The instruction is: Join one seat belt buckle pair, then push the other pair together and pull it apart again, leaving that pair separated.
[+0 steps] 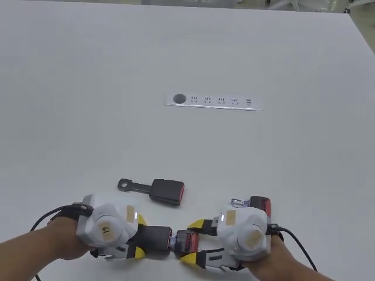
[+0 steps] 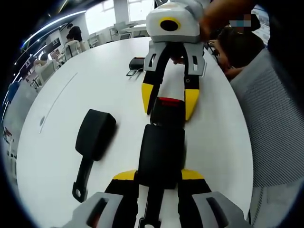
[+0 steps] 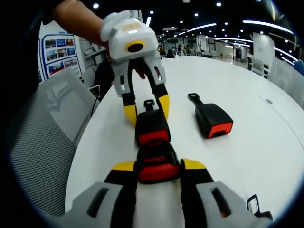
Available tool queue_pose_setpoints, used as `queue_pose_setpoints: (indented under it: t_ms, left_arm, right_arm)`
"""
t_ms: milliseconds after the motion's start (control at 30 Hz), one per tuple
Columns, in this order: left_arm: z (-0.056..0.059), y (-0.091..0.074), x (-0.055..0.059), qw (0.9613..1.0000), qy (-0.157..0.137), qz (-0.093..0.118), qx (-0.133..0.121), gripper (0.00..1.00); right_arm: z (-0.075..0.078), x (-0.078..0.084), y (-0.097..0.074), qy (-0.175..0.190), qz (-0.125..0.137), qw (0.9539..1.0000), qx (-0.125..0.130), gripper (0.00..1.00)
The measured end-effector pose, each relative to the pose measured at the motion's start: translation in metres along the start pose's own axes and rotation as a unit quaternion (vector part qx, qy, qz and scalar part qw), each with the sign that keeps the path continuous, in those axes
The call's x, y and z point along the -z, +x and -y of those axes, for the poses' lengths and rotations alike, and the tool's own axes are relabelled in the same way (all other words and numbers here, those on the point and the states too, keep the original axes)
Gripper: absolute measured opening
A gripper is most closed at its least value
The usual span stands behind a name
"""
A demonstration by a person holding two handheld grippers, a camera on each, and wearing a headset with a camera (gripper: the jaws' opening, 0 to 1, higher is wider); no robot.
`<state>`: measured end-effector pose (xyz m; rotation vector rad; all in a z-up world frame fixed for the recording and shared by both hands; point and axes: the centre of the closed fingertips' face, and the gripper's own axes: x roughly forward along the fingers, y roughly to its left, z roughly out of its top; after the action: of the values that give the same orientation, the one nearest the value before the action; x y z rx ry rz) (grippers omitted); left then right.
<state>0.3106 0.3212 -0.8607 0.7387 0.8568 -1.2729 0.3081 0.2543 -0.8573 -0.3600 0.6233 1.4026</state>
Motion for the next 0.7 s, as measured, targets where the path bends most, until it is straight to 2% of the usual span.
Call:
queue_pose_setpoints:
  t_ms: [700]
  left_arm:
    - [0.0012, -0.0002, 0.0004, 0.9999, 0.01, 0.005, 0.005, 0.33]
  right_arm:
    - [-0.0002, -0.0022, 0.0018, -0.001, -0.004, 1.0, -0.002, 0.35]
